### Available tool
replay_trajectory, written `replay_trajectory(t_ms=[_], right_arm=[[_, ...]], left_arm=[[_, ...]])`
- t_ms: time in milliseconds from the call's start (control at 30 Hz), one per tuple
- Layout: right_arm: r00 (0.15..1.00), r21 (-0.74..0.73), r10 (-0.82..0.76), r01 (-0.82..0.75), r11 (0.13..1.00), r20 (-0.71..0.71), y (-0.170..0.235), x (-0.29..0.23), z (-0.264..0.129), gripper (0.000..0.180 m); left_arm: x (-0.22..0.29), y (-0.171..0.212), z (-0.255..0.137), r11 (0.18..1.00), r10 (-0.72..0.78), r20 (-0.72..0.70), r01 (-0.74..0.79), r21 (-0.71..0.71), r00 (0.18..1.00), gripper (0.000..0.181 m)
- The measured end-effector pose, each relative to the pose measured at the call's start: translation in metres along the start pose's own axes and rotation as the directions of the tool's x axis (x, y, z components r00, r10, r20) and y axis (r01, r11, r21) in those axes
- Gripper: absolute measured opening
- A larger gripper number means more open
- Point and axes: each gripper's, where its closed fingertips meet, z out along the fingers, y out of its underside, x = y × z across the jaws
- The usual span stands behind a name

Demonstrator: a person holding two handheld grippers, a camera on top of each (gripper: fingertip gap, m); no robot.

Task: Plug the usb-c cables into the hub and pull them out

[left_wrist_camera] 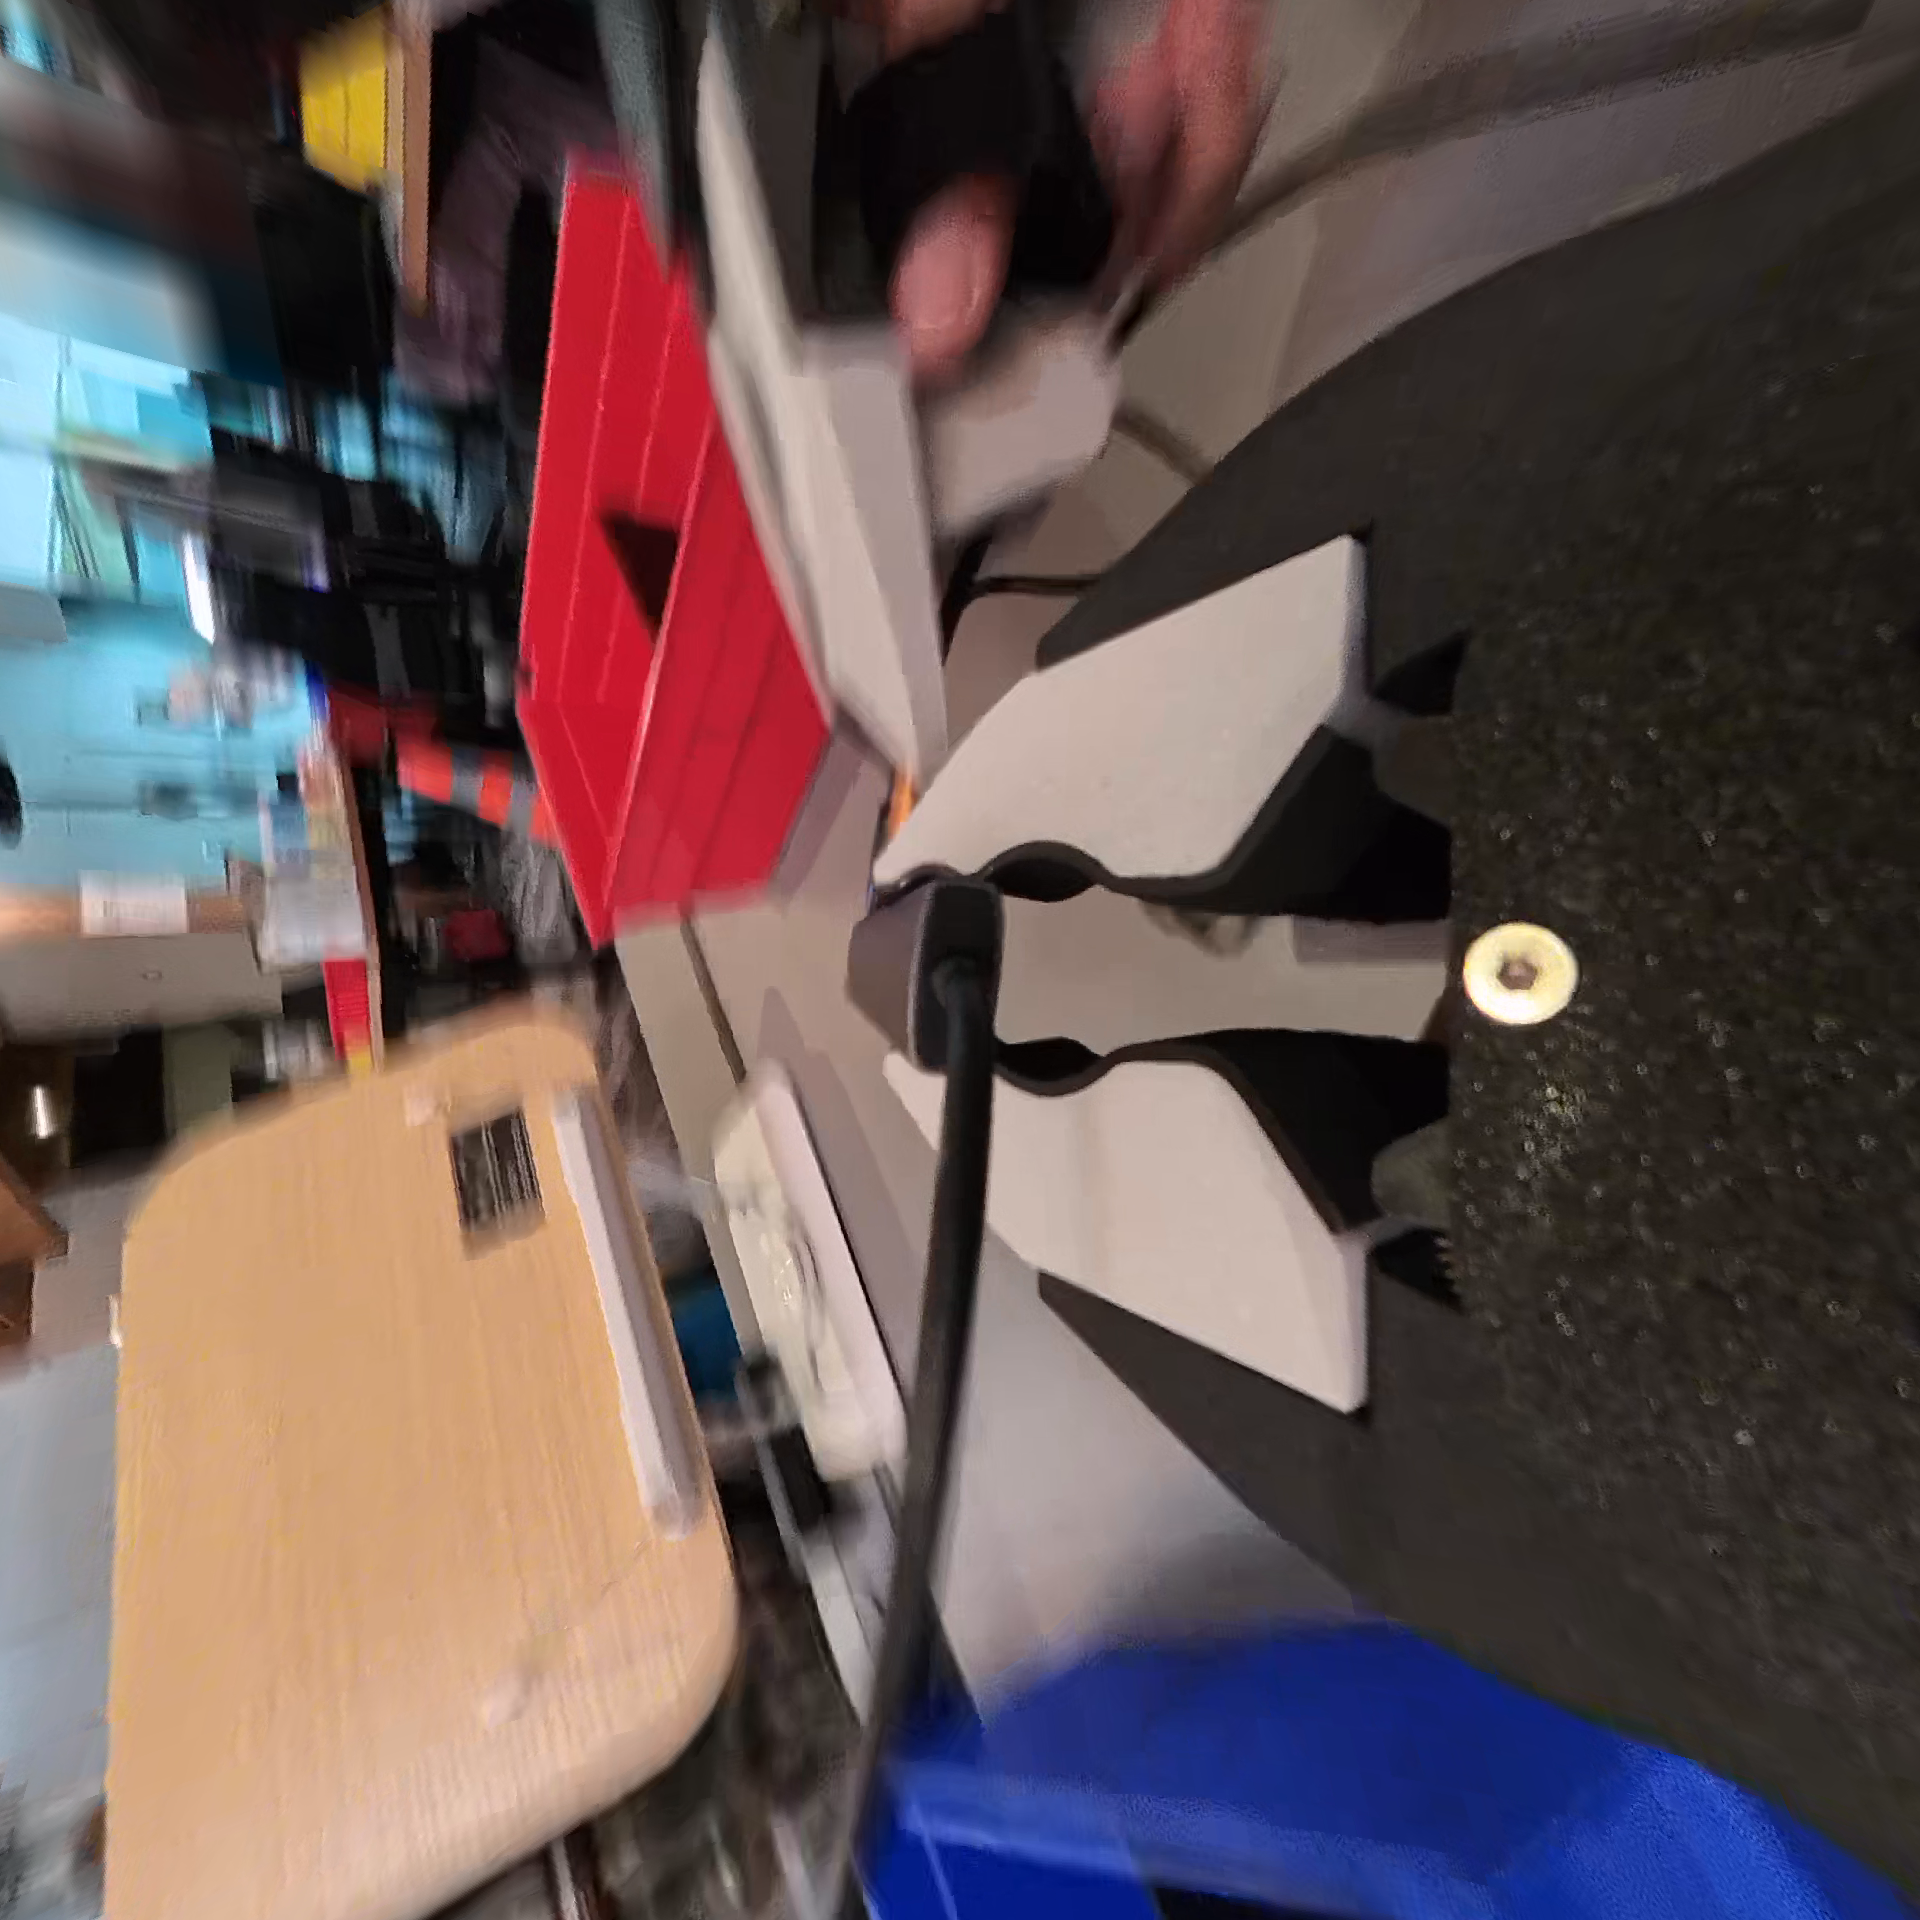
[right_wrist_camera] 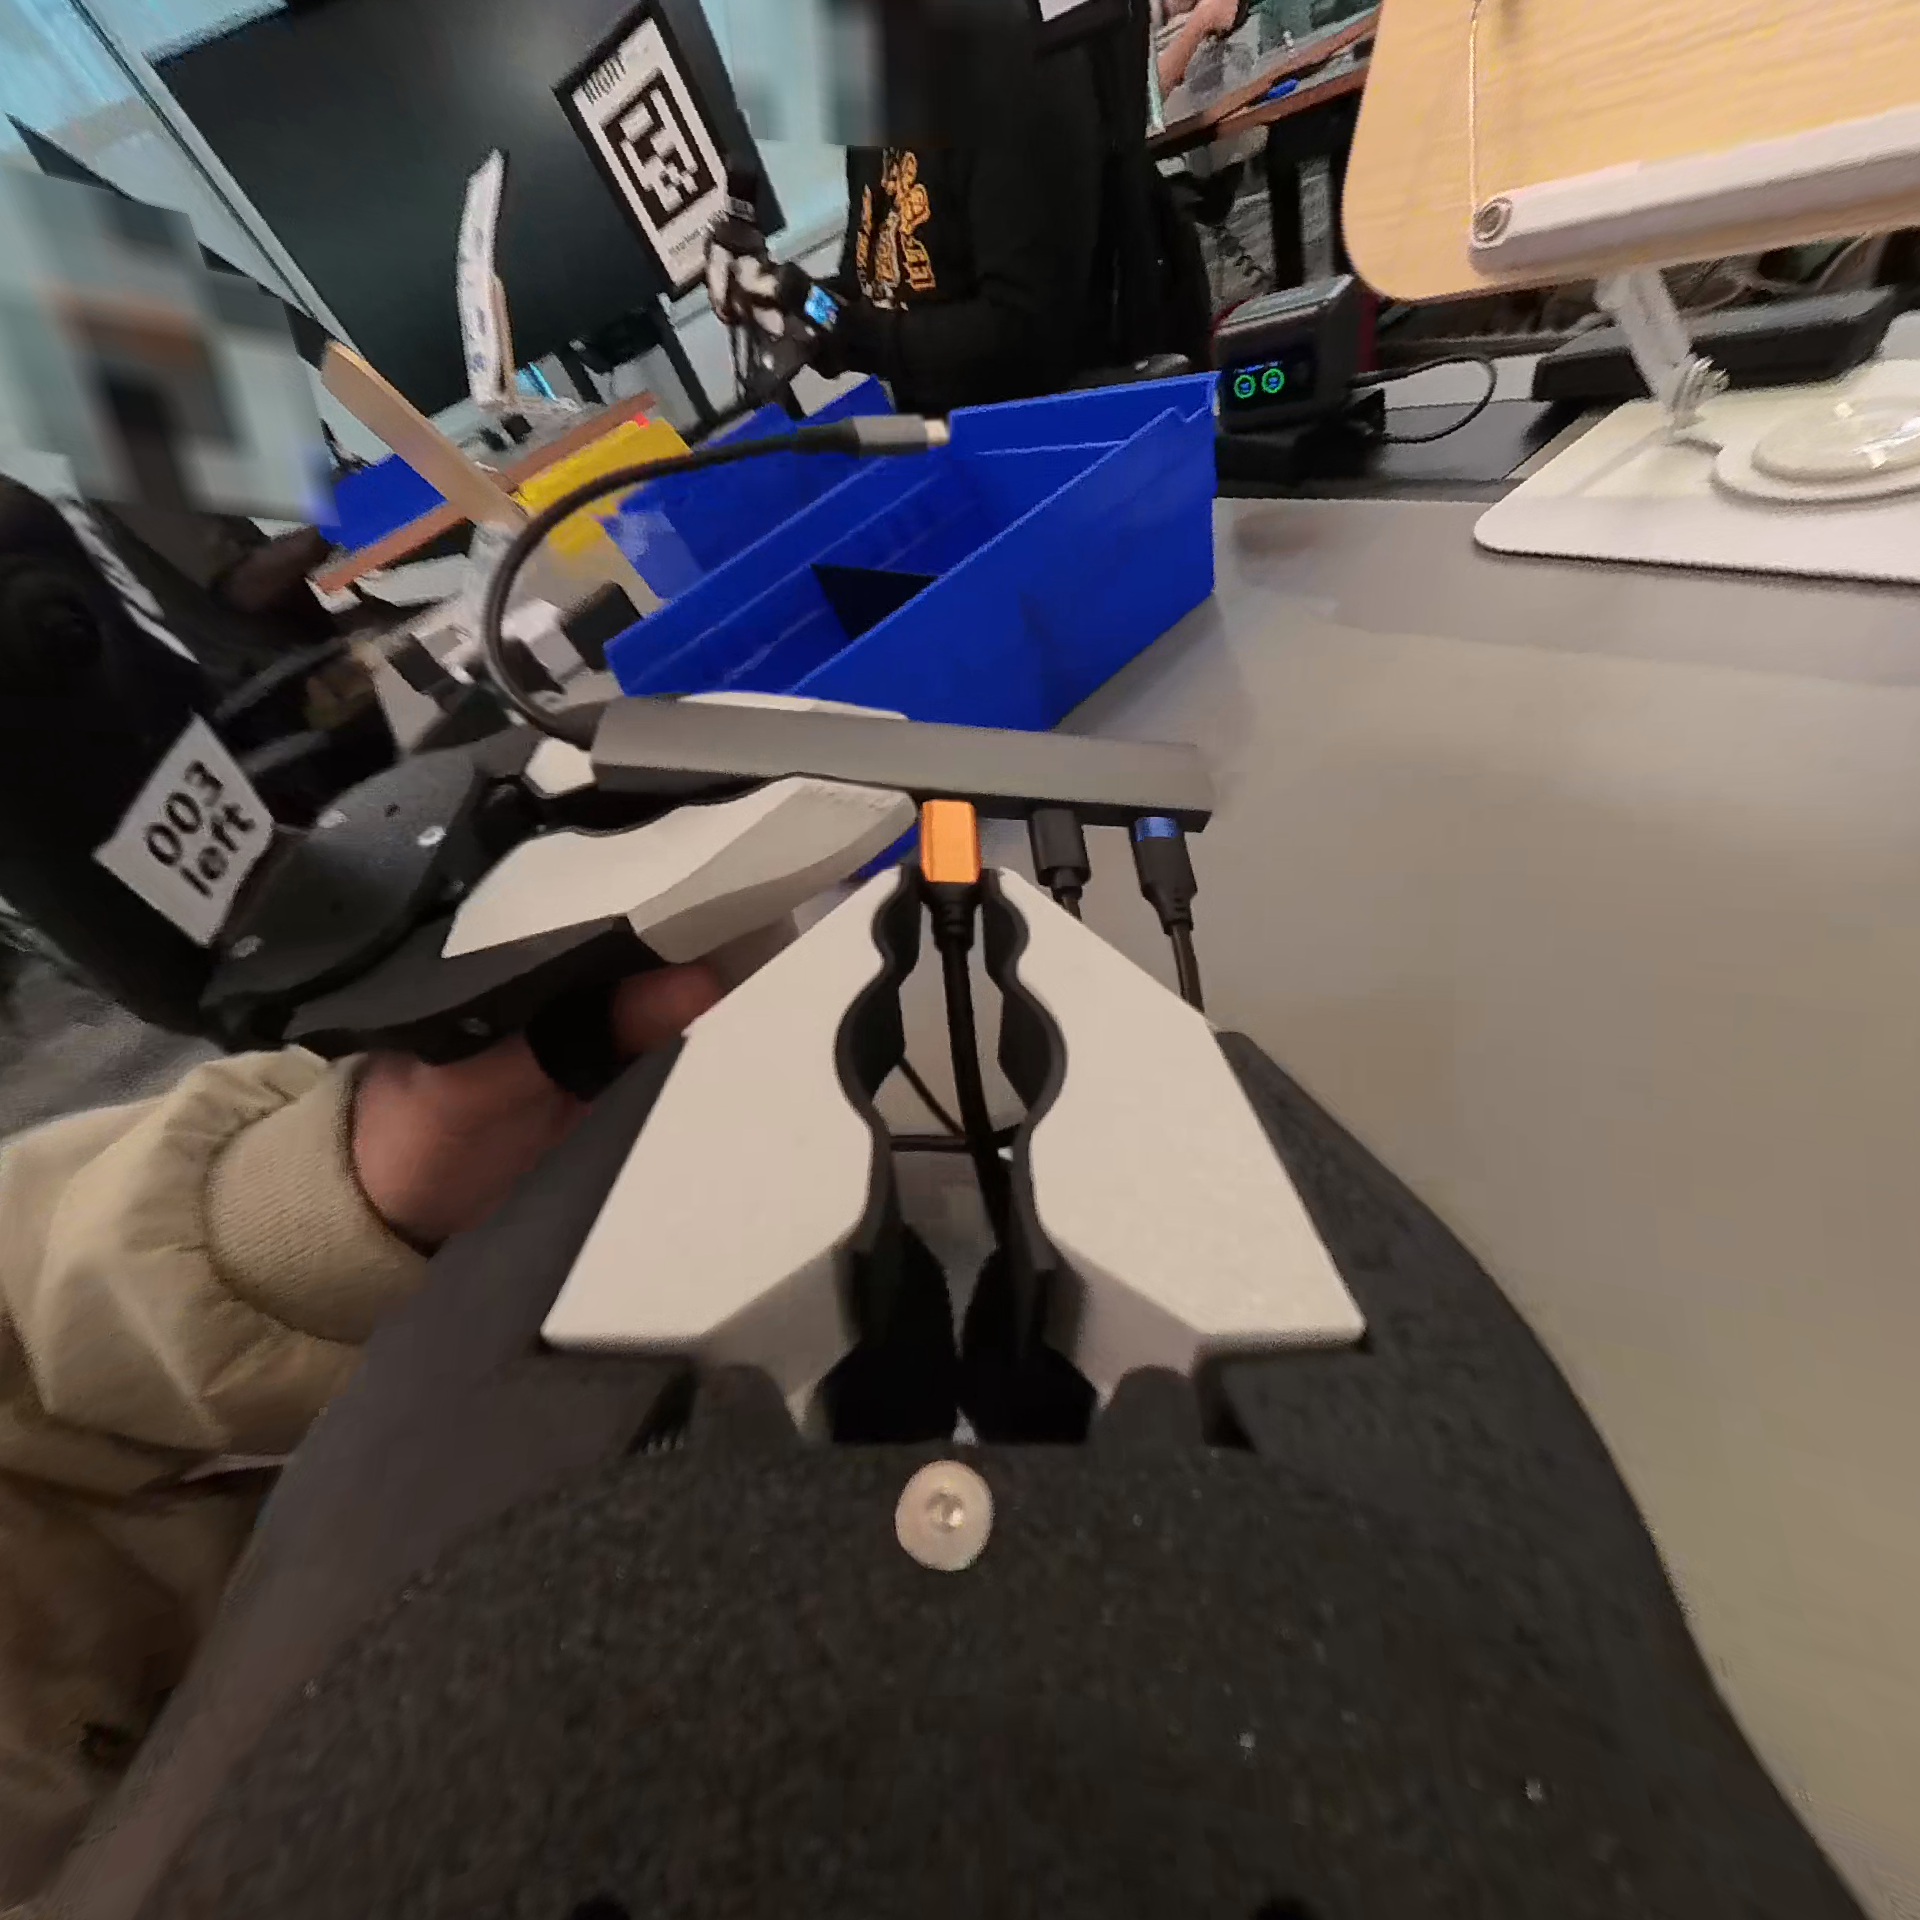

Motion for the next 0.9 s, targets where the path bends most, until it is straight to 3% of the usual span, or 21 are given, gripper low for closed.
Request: replay_trajectory(t_ms=[67, 133, 233, 333, 433, 500, 600, 700, 900], right_arm=[[0.999, 0.001, 0.040, -0.040, 0.999, -0.016, 0.001, 0.006, -0.007, 0.011], [0.999, 0.037, 0.034, -0.033, 0.999, -0.029, 0.000, 0.014, -0.020, 0.011], [0.987, 0.127, 0.081, -0.099, 0.987, 0.138, -0.017, 0.000, -0.027, 0.011], [0.966, 0.178, -0.058, 0.012, 0.984, 0.252, -0.035, -0.008, -0.039, 0.011], [0.973, 0.036, -0.179, 0.175, 0.984, 0.145, -0.014, 0.019, -0.042, 0.011], [0.970, 0.036, -0.237, 0.235, 0.971, 0.053, -0.014, 0.033, -0.044, 0.011], [0.967, 0.214, -0.250, 0.255, 0.943, -0.051, -0.061, 0.033, -0.062, 0.011], [0.967, 0.359, -0.249, 0.254, 0.898, -0.061, -0.122, 0.022, -0.096, 0.011], [0.960, 0.467, -0.248, 0.280, 0.839, -0.131, -0.215, 0.047, -0.157, 0.011]], left_arm=[[-0.054, 0.000, -0.011, 0.999, -0.037, 0.234, 0.038, 0.001, 0.972, 0.023], [-0.080, -0.010, -0.024, 0.990, -0.137, 0.196, 0.125, 0.070, 0.971, 0.023], [-0.051, -0.021, -0.025, 0.994, 0.099, 0.187, -0.106, 0.030, 0.977, 0.023], [-0.057, -0.020, -0.026, 0.991, 0.117, 0.251, -0.128, 0.028, 0.961, 0.023], [-0.080, -0.018, -0.035, 0.988, 0.142, 0.316, -0.154, 0.015, 0.938, 0.023], [-0.088, -0.012, -0.038, 0.996, 0.081, 0.314, -0.089, 0.012, 0.946, 0.023], [-0.089, -0.004, -0.039, 0.999, 0.033, 0.298, -0.037, 0.007, 0.954, 0.023], [-0.082, 0.004, -0.037, 0.999, 0.043, 0.266, -0.042, -0.009, 0.963, 0.023], [-0.071, 0.007, -0.033, 0.996, 0.091, 0.211, -0.088, -0.025, 0.973, 0.023]])
